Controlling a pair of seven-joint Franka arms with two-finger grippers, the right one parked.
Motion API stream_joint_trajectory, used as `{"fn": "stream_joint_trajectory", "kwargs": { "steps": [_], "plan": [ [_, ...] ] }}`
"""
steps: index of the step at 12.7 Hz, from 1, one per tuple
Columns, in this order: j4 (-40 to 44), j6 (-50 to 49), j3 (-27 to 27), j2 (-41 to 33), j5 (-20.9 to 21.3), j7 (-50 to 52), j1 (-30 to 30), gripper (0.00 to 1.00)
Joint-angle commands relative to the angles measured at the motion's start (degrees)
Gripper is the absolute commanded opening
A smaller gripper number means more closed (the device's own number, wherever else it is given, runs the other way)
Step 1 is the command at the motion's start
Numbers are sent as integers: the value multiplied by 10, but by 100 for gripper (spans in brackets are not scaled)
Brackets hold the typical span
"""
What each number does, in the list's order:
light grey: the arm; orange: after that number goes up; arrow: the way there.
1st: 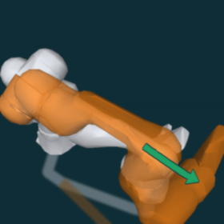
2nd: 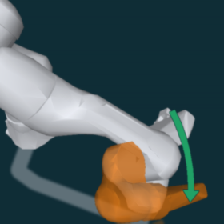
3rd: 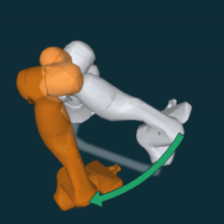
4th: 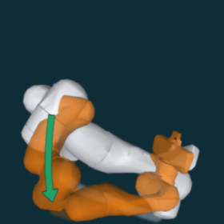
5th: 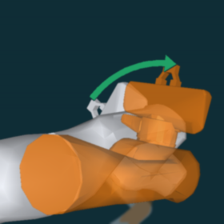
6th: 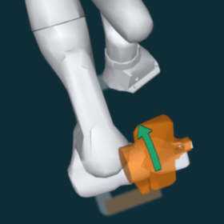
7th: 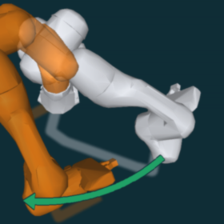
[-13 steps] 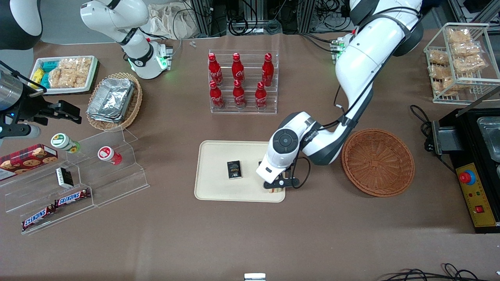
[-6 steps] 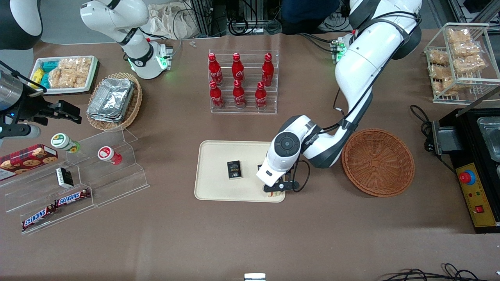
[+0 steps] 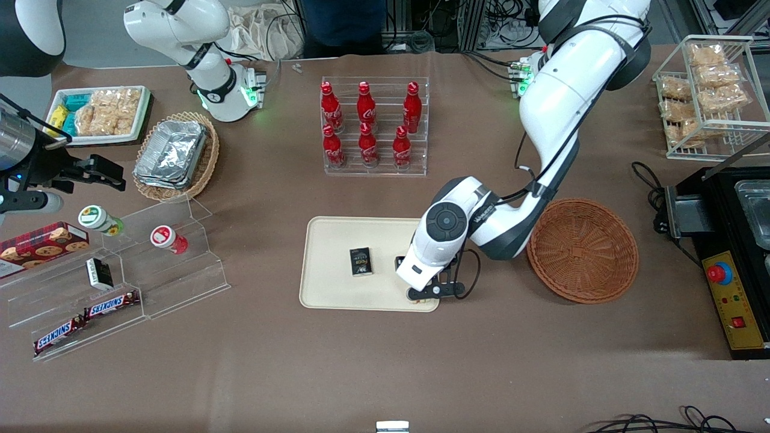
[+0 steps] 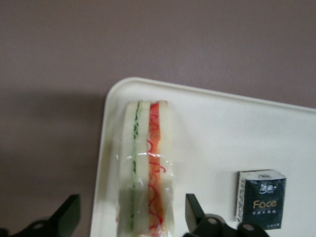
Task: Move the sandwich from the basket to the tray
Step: 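Open the left gripper and raise it back toward the basket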
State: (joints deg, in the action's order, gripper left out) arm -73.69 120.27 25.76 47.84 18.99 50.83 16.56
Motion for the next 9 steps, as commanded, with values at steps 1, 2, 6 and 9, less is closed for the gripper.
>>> {"fn": "stream_joint_trajectory", "kwargs": {
  "steps": [1,2,6,9],
  "plan": [
    [-11,-129,-11,-97,9,1,-18,100],
    [-15,-169,-12,-128,1,-6,-38,100],
    [-61,-210,-4,-228,-38,-70,-127,100],
    [-134,-208,-4,-310,-109,-184,-210,100]
  ]
}}
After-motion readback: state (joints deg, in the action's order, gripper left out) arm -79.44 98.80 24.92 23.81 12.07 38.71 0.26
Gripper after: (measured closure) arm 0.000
